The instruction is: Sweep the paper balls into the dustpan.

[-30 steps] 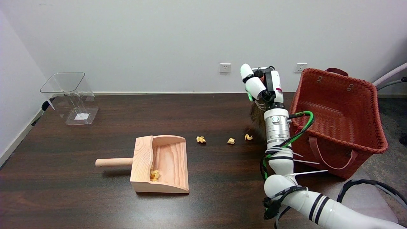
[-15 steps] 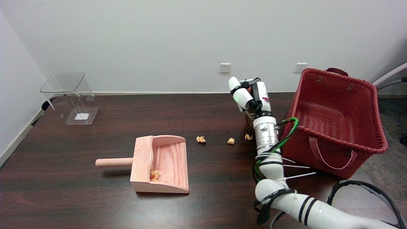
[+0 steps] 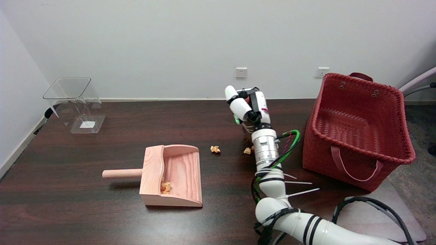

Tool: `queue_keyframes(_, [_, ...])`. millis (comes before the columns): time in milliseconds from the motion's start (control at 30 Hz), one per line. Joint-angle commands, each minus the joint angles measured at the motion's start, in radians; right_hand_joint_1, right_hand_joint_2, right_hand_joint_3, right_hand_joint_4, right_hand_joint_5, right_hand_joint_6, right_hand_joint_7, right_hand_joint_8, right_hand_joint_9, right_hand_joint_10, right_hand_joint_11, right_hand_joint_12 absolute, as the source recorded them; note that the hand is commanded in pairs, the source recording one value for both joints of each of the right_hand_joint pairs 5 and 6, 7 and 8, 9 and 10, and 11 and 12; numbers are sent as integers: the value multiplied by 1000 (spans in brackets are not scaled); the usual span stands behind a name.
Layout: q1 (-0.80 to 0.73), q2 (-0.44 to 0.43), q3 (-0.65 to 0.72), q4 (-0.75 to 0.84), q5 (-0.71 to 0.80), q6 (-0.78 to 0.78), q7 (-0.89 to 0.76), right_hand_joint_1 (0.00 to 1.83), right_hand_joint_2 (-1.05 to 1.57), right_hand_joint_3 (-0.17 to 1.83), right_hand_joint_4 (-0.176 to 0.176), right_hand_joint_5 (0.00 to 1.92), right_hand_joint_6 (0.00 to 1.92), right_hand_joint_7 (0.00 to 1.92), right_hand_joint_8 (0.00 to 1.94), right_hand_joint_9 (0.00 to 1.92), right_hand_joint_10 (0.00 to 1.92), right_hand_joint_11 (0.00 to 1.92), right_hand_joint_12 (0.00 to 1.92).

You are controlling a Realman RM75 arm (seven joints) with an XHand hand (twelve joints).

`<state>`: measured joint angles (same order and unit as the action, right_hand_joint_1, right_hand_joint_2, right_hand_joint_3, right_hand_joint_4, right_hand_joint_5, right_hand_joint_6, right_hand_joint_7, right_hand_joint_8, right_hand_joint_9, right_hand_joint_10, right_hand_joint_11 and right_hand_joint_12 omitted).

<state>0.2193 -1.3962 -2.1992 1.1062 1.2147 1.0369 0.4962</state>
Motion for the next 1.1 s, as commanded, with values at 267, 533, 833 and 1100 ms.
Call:
queue_keyframes(267, [-69,-130,-79,97,0,-88,129,823,1571,370,0,1920,1920,1920,1920,1920,1920,1920,1920])
queue_keyframes(533, [-105,-149,-90,183,11,-113,129,822,1571,376,0,1920,1920,1920,1920,1920,1920,1920,1920])
queue_keyframes(833, [-77,-233,-114,196,63,-98,225,776,1571,375,0,1920,1920,1920,1920,1920,1920,1920,1920])
queue_keyframes(1100, [-86,-314,-119,225,86,-90,237,749,1571,290,0,1920,1920,1920,1920,1920,1920,1920,1920])
